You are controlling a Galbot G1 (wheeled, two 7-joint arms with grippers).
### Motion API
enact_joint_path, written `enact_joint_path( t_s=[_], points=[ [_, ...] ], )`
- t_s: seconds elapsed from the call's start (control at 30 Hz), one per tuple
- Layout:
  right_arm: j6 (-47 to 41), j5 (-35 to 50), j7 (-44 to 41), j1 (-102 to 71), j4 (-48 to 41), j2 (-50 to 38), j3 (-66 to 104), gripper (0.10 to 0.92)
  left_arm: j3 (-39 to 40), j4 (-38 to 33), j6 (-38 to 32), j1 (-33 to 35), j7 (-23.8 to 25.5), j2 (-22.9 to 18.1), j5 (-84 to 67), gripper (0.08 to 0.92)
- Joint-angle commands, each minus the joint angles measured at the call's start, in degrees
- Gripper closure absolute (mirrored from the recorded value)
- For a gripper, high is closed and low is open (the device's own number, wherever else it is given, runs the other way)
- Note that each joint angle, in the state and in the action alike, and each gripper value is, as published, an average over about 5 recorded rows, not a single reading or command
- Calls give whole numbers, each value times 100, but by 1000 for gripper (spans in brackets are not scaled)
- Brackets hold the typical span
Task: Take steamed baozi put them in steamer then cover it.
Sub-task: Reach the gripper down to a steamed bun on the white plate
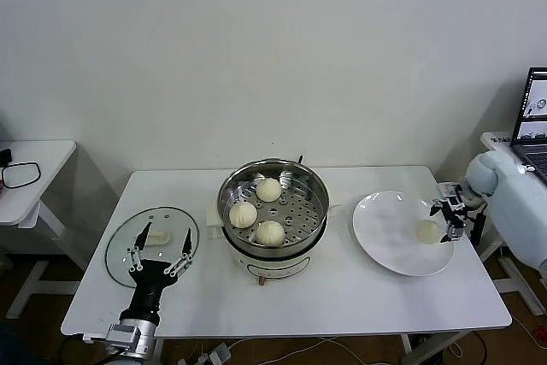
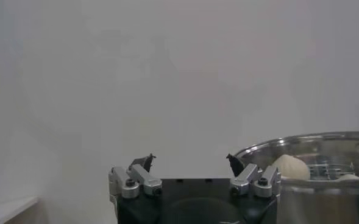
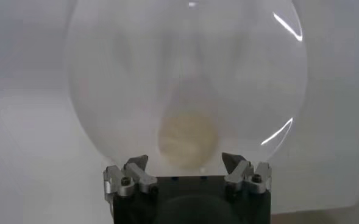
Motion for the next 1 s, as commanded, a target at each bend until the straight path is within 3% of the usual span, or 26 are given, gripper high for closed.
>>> enact_joint_path(
  t_s=[0.03,0.6,1.0],
  points=[
    [72,-255,337,-157,-374,314,305,203,0,37,-11,-9,8,6,16,177],
    [47,-318,277,-192,-302,281,286,205,9,66,-3,-39,1,18,15,177],
    [-35,-129,151,-182,-66,136,214,326,31,35,11,-39,-17,15,15,177]
  ],
)
